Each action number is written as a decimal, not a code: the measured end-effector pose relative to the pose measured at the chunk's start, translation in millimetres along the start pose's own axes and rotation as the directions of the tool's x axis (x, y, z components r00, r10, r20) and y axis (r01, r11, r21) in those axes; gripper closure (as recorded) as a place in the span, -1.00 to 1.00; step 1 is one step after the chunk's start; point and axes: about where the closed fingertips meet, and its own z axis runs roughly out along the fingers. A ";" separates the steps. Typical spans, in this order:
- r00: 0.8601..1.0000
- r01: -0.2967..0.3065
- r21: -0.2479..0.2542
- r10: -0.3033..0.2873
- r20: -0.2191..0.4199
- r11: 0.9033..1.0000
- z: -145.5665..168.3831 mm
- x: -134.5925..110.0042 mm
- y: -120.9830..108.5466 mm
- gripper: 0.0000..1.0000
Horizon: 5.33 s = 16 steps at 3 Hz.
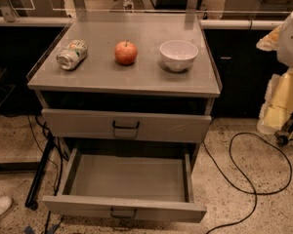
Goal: Close middle drawer
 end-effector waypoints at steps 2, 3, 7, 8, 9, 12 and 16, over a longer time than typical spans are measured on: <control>1.000 0.000 0.000 0.000 0.000 1.000 0.0 0.0 0.0 -0.77; 1.000 0.000 0.000 0.000 0.000 1.000 0.0 0.0 0.0 -0.27; 1.000 -0.003 0.000 0.003 0.002 1.000 -0.2 0.4 0.7 1.00; 0.998 -0.042 -0.041 0.041 -0.040 0.998 27.4 16.0 34.0 1.00; 0.992 -0.094 -0.115 0.084 -0.091 0.989 70.1 32.6 78.2 1.00; 0.988 -0.118 -0.172 0.099 -0.116 0.978 103.7 46.2 105.9 1.00; 0.971 -0.219 -0.281 0.180 -0.157 0.934 232.8 65.5 155.4 1.00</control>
Offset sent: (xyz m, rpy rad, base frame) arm 0.0000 0.0000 0.0000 0.0000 0.0000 0.0000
